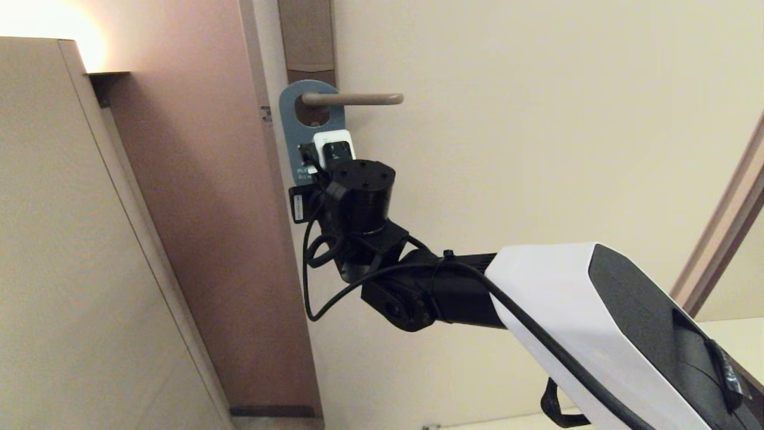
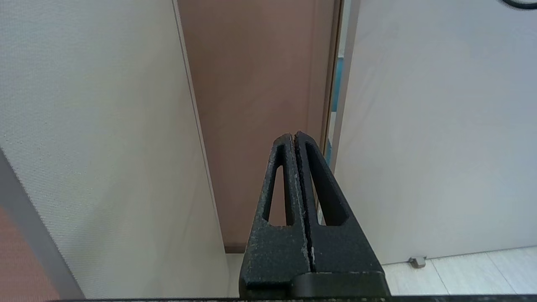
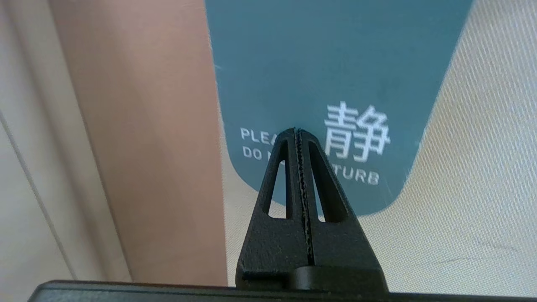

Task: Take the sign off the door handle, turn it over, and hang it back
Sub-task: Hang the sign back with the other side facing out

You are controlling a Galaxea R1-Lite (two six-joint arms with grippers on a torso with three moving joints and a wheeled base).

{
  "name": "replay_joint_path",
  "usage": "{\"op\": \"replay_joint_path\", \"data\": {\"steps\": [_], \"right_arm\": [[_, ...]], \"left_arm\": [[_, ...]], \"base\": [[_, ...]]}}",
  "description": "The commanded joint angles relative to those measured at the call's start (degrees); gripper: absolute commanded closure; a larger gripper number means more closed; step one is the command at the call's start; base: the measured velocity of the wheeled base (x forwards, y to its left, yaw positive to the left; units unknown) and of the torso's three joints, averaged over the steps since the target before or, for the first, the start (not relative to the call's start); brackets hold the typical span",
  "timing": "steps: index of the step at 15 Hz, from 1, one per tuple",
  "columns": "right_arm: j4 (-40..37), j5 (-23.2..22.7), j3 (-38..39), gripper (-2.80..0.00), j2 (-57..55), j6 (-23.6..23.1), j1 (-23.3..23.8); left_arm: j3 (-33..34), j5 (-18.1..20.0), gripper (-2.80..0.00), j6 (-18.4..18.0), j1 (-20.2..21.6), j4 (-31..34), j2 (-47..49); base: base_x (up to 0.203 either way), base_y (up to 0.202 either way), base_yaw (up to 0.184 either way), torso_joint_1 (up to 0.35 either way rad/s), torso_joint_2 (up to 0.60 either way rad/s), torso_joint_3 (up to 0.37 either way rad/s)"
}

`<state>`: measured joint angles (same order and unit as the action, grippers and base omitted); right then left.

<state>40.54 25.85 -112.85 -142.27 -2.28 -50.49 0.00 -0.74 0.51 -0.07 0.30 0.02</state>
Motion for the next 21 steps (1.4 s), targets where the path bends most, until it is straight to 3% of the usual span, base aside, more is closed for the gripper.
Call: {"op": "replay_joint_path", "data": {"steps": [1, 5, 15, 21], "right_arm": [[-0.86, -0.20, 0.00, 0.00, 1.93, 0.12, -0.02], [-2.03, -0.92, 2.13, 0.00, 4.49, 0.26, -0.03], [-1.95, -0.64, 21.33, 0.00, 16.42, -0.25, 0.04], [-2.02, 2.52, 31.41, 0.00, 25.11, -0.25, 1.12]], "left_arm": [[0.00, -0.05, 0.00, 0.02, -0.01, 0.05, -0.02], [0.00, -0.05, 0.00, 0.02, 0.06, 0.04, -0.02], [0.00, -0.05, 0.00, 0.02, 0.02, -0.04, -0.02], [0.00, -0.05, 0.00, 0.02, -0.01, 0.03, -0.02]], "base": [[0.000, 0.000, 0.000, 0.000, 0.00, 0.000], [0.000, 0.000, 0.000, 0.000, 0.00, 0.000], [0.000, 0.000, 0.000, 0.000, 0.00, 0.000], [0.000, 0.000, 0.000, 0.000, 0.00, 0.000]]}}
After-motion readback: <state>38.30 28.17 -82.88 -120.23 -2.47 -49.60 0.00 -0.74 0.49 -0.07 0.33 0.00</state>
